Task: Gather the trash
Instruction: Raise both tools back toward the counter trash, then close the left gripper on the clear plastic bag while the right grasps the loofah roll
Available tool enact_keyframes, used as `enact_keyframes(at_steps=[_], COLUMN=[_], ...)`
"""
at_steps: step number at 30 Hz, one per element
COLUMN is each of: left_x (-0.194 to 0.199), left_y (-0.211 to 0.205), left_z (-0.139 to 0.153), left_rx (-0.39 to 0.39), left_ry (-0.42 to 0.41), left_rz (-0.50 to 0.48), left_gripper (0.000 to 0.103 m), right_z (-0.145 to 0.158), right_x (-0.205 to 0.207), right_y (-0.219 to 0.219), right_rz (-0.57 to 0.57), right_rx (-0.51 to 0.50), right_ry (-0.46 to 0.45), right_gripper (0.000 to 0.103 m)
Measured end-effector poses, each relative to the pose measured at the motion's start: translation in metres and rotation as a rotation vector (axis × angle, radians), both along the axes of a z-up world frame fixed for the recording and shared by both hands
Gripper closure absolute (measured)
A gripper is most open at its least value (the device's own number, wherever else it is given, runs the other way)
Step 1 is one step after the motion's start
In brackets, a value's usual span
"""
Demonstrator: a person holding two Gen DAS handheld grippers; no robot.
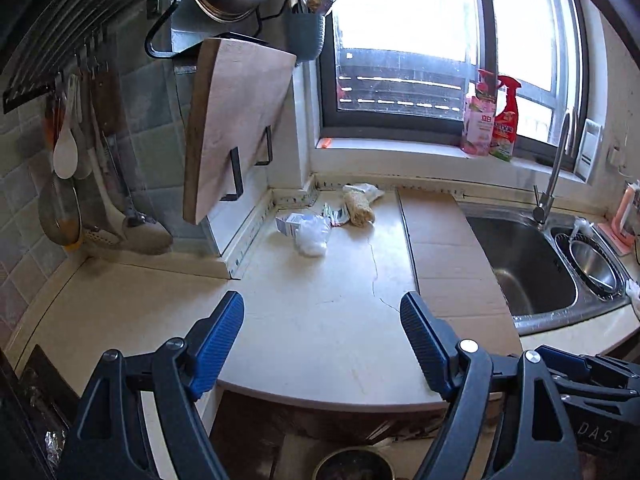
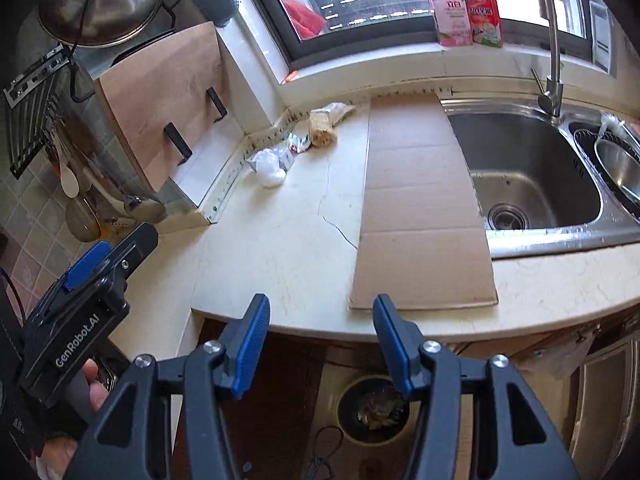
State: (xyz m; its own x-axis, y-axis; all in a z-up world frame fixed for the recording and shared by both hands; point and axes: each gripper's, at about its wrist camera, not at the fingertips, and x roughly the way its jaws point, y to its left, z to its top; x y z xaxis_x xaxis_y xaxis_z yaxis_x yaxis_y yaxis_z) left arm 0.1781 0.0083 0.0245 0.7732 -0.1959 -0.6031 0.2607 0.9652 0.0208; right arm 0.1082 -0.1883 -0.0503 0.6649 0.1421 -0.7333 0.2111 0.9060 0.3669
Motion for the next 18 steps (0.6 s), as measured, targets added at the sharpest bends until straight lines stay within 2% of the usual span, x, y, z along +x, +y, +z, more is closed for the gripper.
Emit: enact_keyframes(at_steps=[5, 13, 15, 18], left_x=[0.023, 0.093, 0.116, 0.148], left_y=[0.005, -0.012, -0.023, -0.039], left_z=[-0.001, -0.024, -0.03, -0.035], left_rx=[0.011, 0.039, 0.054, 0.073], left_ry=[-0.03, 0.021, 0.047, 0.058], left_rz=[0.055, 0.139, 0.159, 0.176], left_gripper=[0.02, 0.018, 0.007, 0.002], right_z=[0.014, 0.013, 0.01, 0.007], right_x=[0.03, 0.114, 0.141, 0.187], right_y=[-0.011, -0.035, -0.043, -0.056], right_rz=[0.015, 0.09, 0.122, 0.167], right_rx=[-0.009, 0.029, 0.047, 0.059], right_ry=[-0.056, -0.062, -0.047, -0.029], right_gripper=[0.049, 0.049, 0.049, 0.048])
